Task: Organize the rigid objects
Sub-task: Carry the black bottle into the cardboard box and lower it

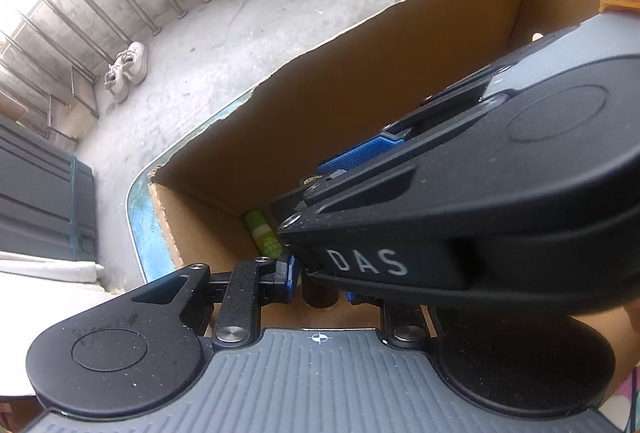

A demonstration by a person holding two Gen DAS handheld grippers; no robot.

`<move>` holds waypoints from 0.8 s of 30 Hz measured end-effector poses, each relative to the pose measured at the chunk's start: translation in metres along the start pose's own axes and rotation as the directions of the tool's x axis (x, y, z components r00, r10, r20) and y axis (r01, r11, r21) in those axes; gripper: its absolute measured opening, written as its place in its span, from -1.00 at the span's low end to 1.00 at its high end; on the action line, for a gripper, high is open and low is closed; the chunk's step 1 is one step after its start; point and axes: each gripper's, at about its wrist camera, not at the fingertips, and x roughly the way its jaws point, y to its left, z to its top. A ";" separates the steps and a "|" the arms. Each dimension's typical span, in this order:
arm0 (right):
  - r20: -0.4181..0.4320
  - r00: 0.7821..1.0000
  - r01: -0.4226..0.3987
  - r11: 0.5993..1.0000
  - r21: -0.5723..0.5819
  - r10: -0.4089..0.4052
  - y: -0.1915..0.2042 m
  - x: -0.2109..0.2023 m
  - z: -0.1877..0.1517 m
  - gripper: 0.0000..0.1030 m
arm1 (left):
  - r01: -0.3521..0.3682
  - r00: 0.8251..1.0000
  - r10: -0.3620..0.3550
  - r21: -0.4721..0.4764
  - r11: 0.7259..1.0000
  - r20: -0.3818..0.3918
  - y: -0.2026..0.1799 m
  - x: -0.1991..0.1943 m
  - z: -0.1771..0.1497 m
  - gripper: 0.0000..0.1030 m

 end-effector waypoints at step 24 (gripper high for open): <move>-0.015 1.000 0.011 0.992 0.122 -0.010 -0.041 0.024 0.003 -0.40 | -0.138 0.987 0.136 -0.020 0.990 -0.084 -0.002 0.006 0.009 -0.41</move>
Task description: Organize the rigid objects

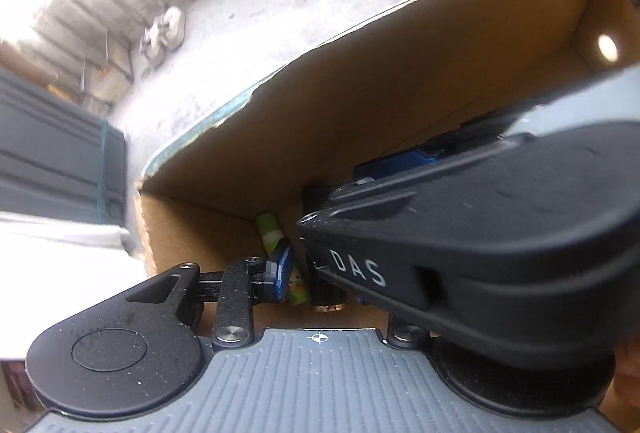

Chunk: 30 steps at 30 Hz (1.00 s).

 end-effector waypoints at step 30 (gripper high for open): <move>0.077 0.995 0.067 0.997 0.033 -0.069 -0.015 -0.013 0.002 -0.41 | -0.079 0.994 0.074 0.058 0.995 0.079 0.019 -0.060 -0.040 -0.65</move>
